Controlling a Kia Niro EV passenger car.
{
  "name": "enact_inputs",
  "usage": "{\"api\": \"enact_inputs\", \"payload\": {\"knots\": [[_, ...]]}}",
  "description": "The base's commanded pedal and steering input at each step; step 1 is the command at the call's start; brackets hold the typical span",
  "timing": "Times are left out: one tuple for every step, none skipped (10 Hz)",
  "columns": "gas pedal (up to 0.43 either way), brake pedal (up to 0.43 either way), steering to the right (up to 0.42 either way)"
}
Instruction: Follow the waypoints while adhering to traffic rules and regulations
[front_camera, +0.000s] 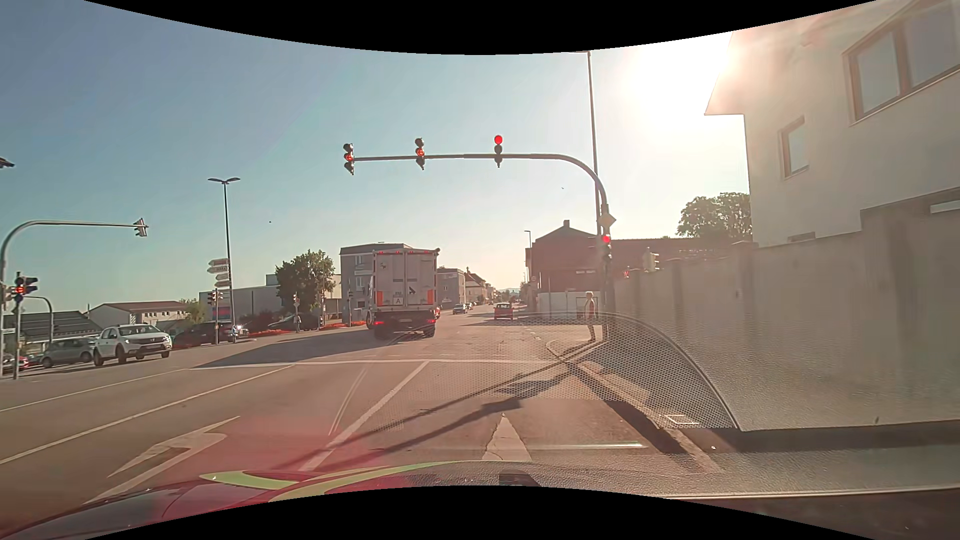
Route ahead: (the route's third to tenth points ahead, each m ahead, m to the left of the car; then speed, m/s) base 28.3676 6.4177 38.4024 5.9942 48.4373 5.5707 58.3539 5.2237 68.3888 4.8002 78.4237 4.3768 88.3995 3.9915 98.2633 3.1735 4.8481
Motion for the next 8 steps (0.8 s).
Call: {"api": "enact_inputs", "payload": {"knots": [[0.000,0.220,-0.001],[0.000,0.220,-0.001],[0.000,0.220,-0.001],[0.000,0.226,-0.001],[0.000,0.232,-0.001],[0.000,0.232,-0.001],[0.000,0.238,-0.001],[0.000,0.238,-0.002]]}}
